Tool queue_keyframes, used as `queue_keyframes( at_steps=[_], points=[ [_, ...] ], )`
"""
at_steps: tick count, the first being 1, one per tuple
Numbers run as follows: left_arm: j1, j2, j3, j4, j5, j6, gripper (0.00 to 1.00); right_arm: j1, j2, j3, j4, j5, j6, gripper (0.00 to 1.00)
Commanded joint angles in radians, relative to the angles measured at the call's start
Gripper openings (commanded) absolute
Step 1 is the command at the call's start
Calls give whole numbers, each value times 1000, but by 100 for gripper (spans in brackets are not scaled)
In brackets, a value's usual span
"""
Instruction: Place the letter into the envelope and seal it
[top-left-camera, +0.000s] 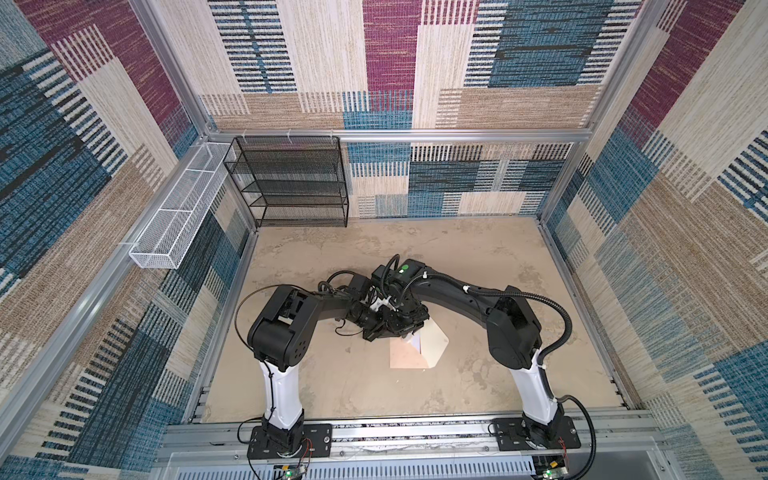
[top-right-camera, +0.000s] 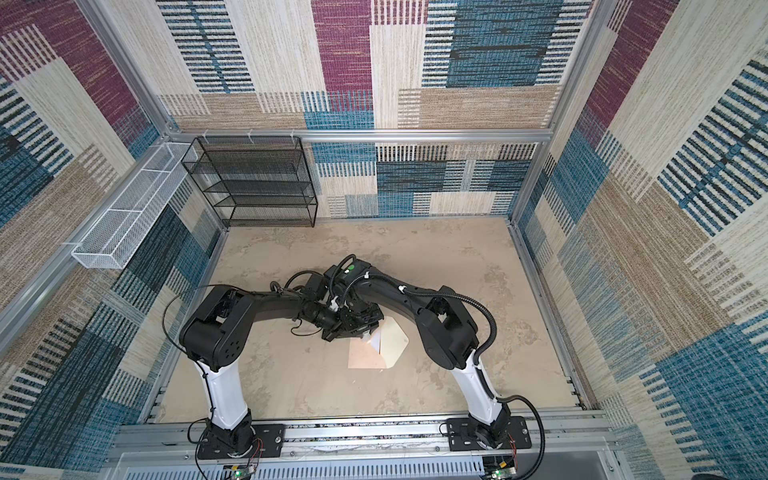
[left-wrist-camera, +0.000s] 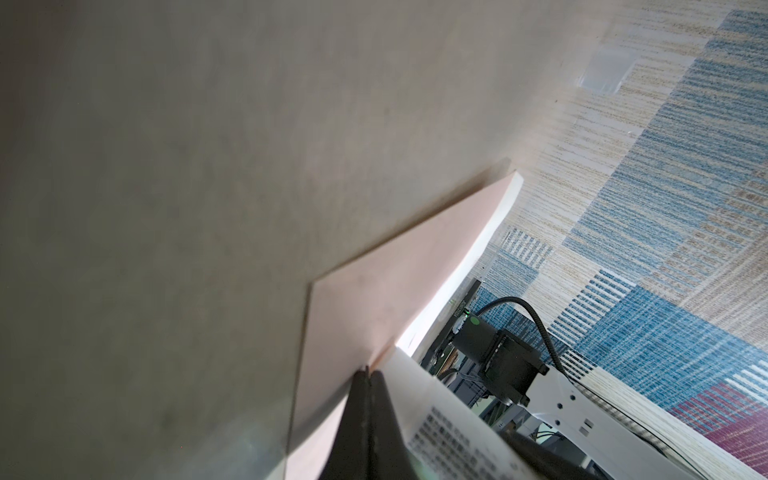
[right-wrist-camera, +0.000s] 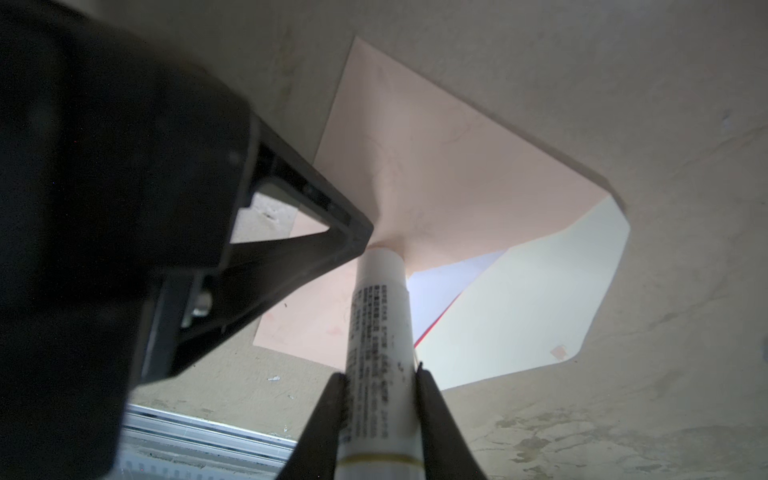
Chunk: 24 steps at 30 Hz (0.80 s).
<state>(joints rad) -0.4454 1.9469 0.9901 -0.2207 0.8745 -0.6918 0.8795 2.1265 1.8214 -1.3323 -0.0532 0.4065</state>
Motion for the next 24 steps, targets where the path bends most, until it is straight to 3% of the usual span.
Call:
queue_keyframes(
  at_steps=[1, 24],
  points=[
    [2, 14, -1, -92, -88, 25, 0, 2, -18, 14, -10, -12, 9, 6],
    [7, 22, 22, -134, -97, 46, 0, 2, -54, -37, -10, -24, 12, 0]
  ],
)
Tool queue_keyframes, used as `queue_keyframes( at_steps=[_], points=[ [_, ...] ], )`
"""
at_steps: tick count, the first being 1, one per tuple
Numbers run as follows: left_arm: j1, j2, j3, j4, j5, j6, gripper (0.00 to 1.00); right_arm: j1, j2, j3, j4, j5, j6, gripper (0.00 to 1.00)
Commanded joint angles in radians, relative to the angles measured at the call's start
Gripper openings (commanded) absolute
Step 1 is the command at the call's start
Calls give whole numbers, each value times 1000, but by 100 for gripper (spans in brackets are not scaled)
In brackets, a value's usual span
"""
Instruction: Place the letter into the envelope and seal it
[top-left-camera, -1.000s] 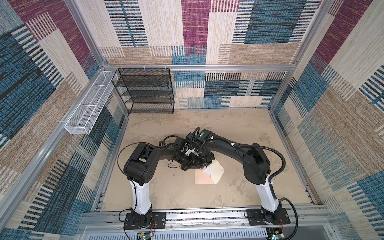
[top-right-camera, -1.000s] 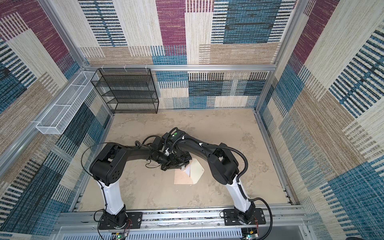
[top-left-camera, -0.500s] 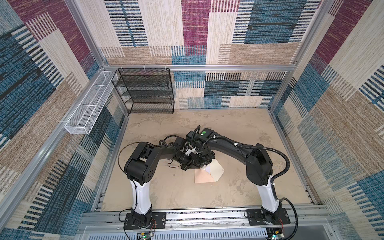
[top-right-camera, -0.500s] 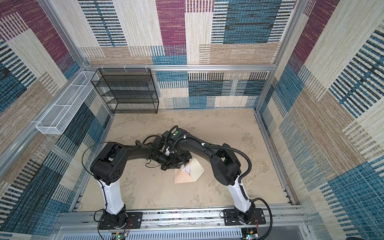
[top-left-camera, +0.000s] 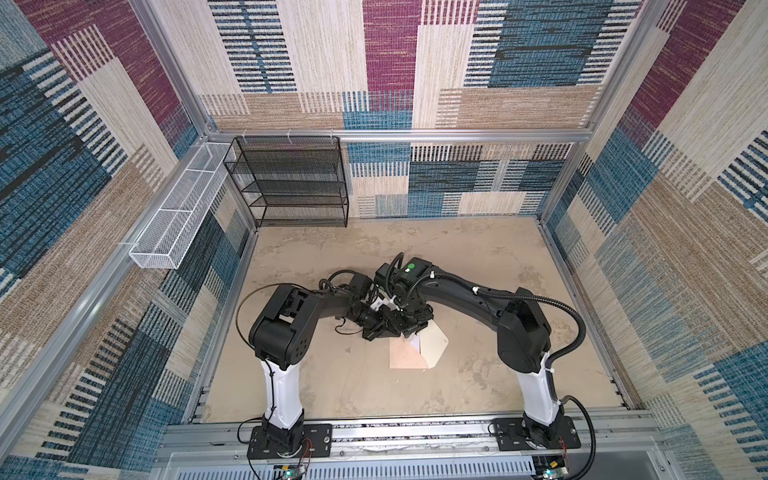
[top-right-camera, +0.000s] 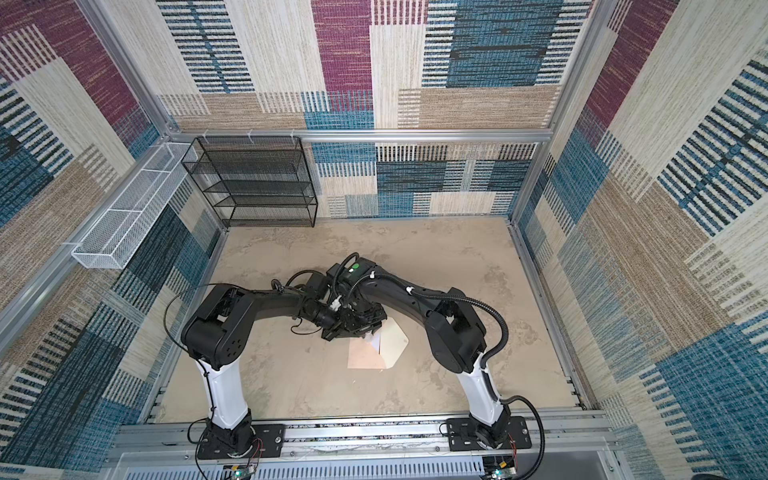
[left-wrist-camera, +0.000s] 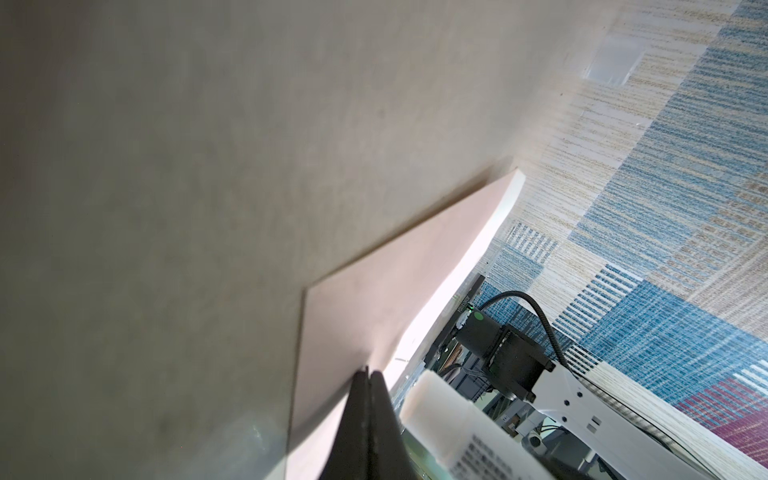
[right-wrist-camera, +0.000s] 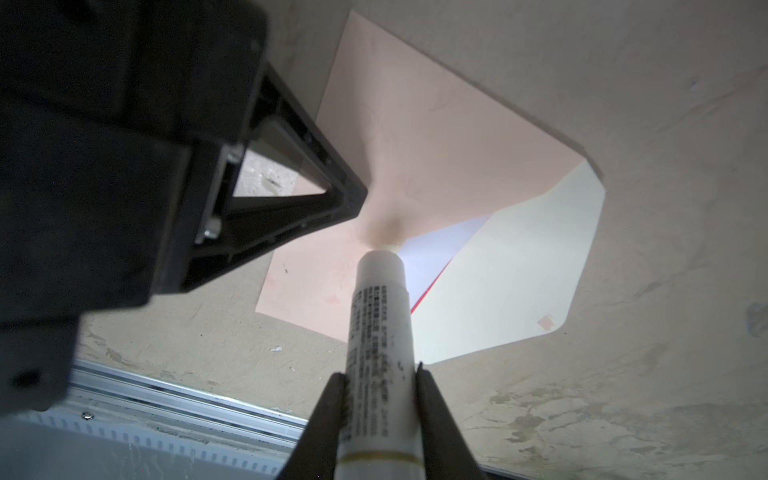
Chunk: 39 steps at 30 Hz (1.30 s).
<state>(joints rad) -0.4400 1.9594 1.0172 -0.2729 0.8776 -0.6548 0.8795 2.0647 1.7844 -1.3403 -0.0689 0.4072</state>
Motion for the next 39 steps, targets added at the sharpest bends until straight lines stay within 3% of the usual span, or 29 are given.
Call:
queue_keyframes(
  at_steps=[1, 15, 30, 35, 39],
  points=[
    [2, 9, -6, -83, -100, 10, 0, 3, 13, 3, -2, -10, 12, 1],
    [2, 8, -12, -71, -95, 5, 0, 4, 72, 20, 0, 5, -5, 1],
    [1, 24, 4, -73, -88, 10, 0, 26, 131, 59, 0, 5, -11, 18],
    [2, 26, 6, -71, -87, 10, 0, 24, 137, 58, 0, 21, -13, 14],
    [3, 25, 9, -81, -92, 15, 0, 23, 144, 50, 0, 58, -16, 3]
  ],
)
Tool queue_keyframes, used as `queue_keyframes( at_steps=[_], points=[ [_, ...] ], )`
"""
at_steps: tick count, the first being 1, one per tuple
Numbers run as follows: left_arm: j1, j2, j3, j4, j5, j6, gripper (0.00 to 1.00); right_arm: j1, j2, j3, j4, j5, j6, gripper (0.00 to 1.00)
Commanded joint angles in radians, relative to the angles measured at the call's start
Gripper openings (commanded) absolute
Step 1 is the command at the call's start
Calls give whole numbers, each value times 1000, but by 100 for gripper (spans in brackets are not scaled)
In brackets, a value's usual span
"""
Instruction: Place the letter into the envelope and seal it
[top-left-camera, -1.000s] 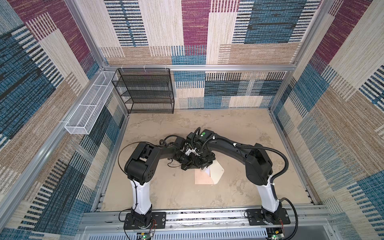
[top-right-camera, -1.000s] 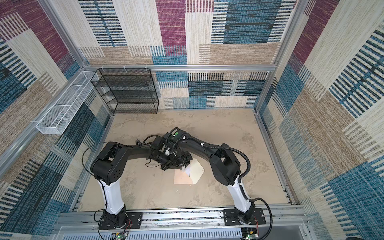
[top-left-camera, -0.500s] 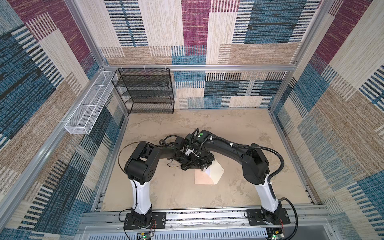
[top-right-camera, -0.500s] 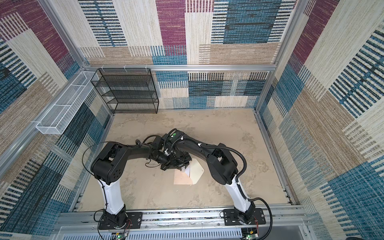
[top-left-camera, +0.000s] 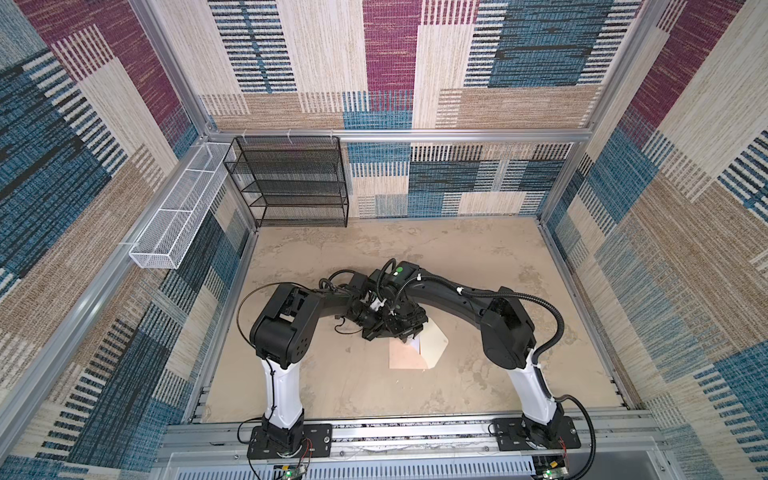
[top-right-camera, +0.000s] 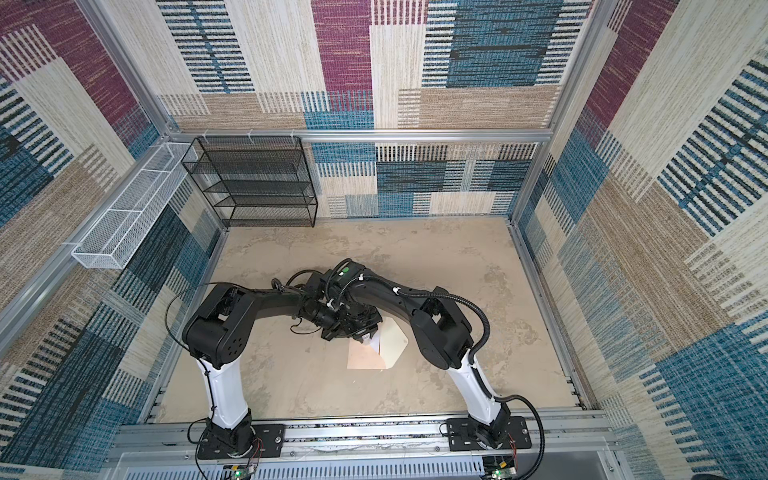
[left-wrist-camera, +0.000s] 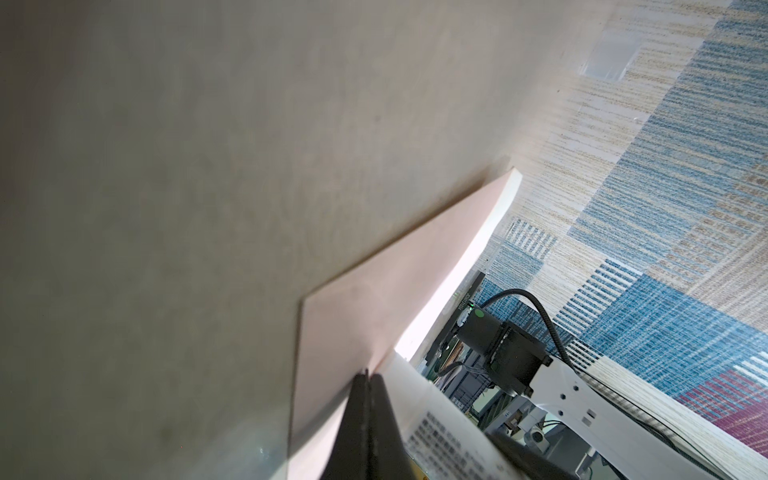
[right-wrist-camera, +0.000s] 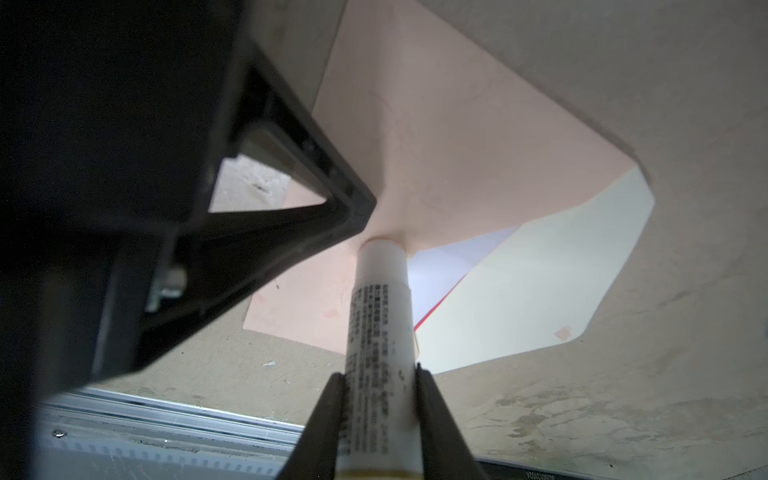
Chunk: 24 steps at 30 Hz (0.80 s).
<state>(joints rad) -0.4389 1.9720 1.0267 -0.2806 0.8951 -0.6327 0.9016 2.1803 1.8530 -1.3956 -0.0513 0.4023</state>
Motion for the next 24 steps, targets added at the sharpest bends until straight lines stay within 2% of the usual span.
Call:
queue_keyframes(
  at_steps=[1, 9, 24],
  points=[
    [1, 11, 1, -77, -111, -5, 0, 0, 28, -22, 55, 51, -11, 0],
    [2, 7, 5, -109, -131, 14, 0, -3, 18, -49, 53, 115, 9, 0],
    [2, 14, 18, -145, -143, 31, 0, -24, -17, -97, 51, 138, 44, 0]
  ],
)
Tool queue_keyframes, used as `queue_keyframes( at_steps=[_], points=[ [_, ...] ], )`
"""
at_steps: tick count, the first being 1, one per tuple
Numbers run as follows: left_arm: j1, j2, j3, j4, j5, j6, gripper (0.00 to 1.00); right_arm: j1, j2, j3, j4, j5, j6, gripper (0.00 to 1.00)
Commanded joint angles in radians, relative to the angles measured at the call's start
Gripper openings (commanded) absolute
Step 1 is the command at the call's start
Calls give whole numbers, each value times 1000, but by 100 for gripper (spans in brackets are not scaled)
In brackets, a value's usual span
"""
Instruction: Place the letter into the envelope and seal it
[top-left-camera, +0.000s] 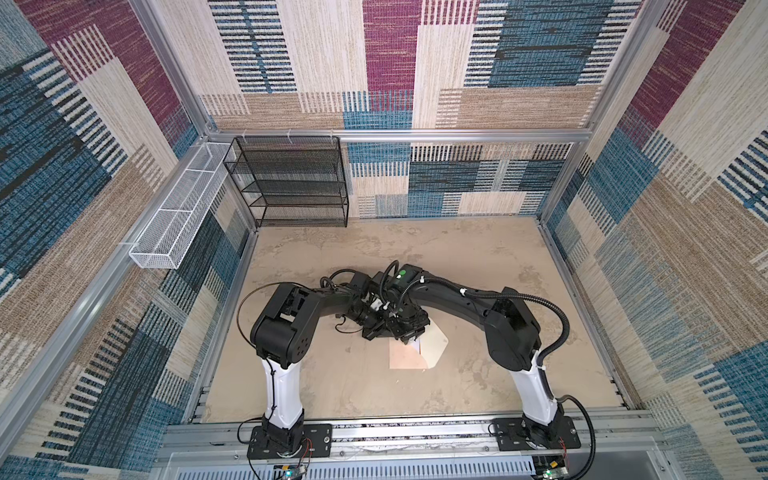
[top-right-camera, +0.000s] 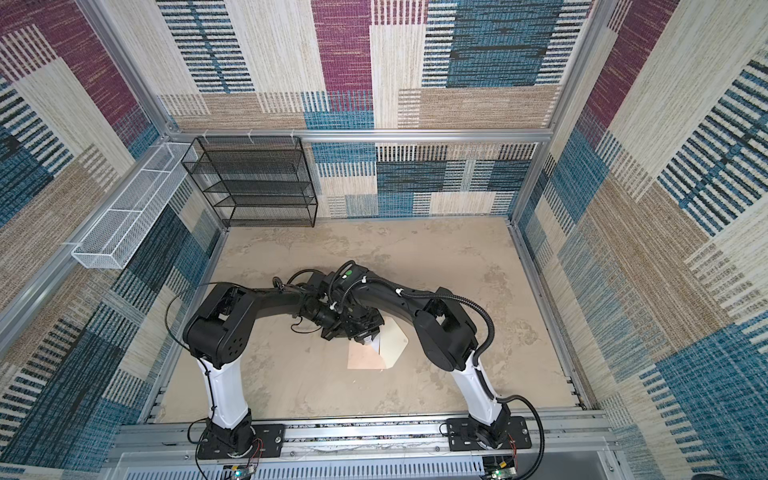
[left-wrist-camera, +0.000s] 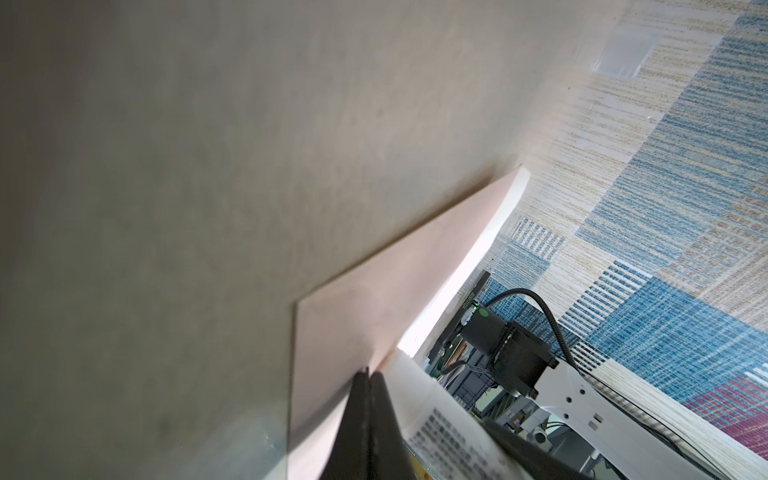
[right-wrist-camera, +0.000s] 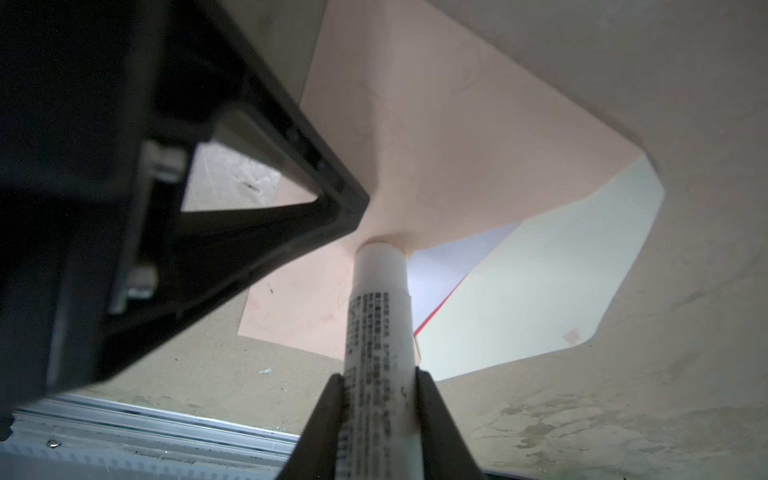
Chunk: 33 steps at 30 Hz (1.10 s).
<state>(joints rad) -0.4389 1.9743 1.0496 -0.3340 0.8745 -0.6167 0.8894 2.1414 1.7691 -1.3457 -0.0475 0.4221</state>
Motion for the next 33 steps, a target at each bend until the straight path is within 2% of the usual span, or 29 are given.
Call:
queue_keyframes(
  at_steps=[1, 6, 17, 26, 33],
  points=[
    [2, 13, -5, -93, -123, 16, 0, -14, 20, -6, 1, 133, 26, 0],
    [2, 20, -5, -96, -124, 18, 0, -18, 16, 27, 1, 101, 30, 0],
    [2, 41, 16, -114, -128, 25, 0, -49, -75, -25, 1, 78, 62, 0],
    [3, 47, 25, -127, -128, 32, 0, -62, -119, 66, 2, -48, 72, 0],
    [4, 51, 32, -126, -126, 30, 0, -60, -94, 34, 2, -108, 60, 0]
  ],
)
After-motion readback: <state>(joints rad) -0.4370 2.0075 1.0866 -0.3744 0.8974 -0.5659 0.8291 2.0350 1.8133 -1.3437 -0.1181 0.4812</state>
